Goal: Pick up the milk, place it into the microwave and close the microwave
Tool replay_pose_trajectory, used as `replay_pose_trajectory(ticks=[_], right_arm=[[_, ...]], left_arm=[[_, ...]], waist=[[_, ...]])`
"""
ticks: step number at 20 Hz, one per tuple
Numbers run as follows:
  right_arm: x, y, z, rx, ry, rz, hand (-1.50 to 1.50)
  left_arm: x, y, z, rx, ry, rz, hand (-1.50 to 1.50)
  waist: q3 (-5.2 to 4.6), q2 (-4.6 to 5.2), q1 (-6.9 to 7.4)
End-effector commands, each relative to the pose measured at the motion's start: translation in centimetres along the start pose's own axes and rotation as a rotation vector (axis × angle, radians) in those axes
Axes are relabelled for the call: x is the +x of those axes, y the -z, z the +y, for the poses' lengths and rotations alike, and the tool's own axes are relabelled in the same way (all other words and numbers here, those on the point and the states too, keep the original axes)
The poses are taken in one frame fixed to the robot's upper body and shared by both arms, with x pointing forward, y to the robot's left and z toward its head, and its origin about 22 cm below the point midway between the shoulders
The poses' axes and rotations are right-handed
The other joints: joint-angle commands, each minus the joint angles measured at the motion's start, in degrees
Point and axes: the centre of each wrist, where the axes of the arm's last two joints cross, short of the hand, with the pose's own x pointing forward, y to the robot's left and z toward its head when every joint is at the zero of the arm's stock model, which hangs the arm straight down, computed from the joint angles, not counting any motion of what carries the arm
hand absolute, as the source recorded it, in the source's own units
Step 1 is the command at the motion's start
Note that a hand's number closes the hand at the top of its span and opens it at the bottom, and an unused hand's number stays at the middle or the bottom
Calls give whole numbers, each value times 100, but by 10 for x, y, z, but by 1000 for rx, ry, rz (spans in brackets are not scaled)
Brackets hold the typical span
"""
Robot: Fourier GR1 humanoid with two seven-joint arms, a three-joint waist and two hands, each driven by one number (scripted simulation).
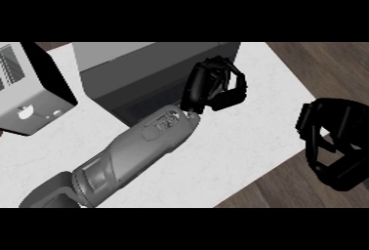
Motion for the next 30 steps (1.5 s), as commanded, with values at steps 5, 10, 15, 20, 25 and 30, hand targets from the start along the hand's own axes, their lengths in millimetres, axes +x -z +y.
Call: replay_pose_trajectory(ticks=[5,10,15,20,25,30], right_arm=[[-11,-2,27,150,111,66,150],[-17,-4,48,156,174,74,150],[-22,-8,68,121,210,61,150],[-21,-9,86,102,226,45,150],[-20,-8,102,84,233,36,150],[-16,-6,117,78,229,20,150]], left_arm=[[10,9,4,161,-362,281,150],[2,9,14,169,-504,329,150],[-17,-1,17,128,-555,360,150],[-31,-6,24,92,-576,363,150],[-40,-8,31,44,-608,353,150],[-48,-8,38,3,-617,347,150]], waist=[[-98,248,222],[-87,213,425],[-71,204,575],[-76,171,704],[-84,151,881],[-77,175,949]])
